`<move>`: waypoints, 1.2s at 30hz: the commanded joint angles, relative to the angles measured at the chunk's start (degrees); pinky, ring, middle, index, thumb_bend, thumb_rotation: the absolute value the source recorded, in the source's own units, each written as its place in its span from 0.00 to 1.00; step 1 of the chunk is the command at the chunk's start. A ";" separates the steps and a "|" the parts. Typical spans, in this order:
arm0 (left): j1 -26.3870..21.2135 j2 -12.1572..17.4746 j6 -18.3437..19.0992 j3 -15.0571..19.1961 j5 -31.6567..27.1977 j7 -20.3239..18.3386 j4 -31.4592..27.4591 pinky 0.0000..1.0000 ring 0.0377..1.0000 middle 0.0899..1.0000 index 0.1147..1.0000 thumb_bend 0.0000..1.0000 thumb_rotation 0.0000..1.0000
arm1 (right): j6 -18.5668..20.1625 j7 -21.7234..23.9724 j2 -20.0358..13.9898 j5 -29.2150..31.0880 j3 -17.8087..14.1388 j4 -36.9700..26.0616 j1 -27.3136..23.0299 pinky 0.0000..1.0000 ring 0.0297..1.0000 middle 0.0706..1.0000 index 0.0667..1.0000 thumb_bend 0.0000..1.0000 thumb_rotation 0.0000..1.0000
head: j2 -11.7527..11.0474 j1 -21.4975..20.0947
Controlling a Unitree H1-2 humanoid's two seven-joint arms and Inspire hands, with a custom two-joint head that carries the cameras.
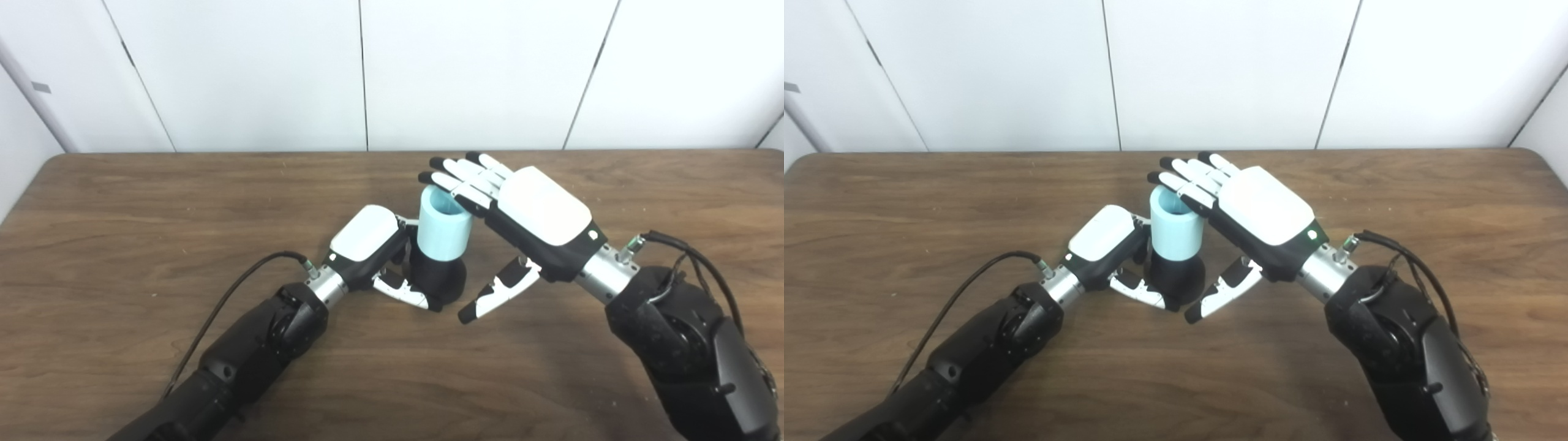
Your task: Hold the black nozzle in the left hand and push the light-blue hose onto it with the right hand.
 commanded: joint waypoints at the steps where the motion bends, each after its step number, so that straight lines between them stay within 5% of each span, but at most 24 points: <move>1: 7.56 1.14 1.34 -4.46 2.70 -9.65 4.56 0.28 0.31 0.30 0.32 0.64 0.42 | -1.19 -0.49 -0.72 0.57 0.01 -1.77 -1.27 0.99 0.97 1.00 0.97 0.83 0.43 | 0.12 0.09; 18: 7.77 1.30 1.55 -4.47 2.70 -9.83 4.02 0.27 0.30 0.28 0.26 0.64 0.42 | -5.60 0.55 -4.61 4.06 3.25 1.08 -1.23 1.00 0.99 0.99 0.96 0.82 0.46 | 0.45 -0.06; 36: 7.96 1.13 1.43 -4.56 2.84 -9.62 4.14 0.26 0.29 0.29 0.29 0.65 0.43 | -3.97 5.80 -9.59 3.64 8.69 1.40 -5.09 0.96 0.94 0.93 0.93 0.81 0.46 | 0.72 -0.16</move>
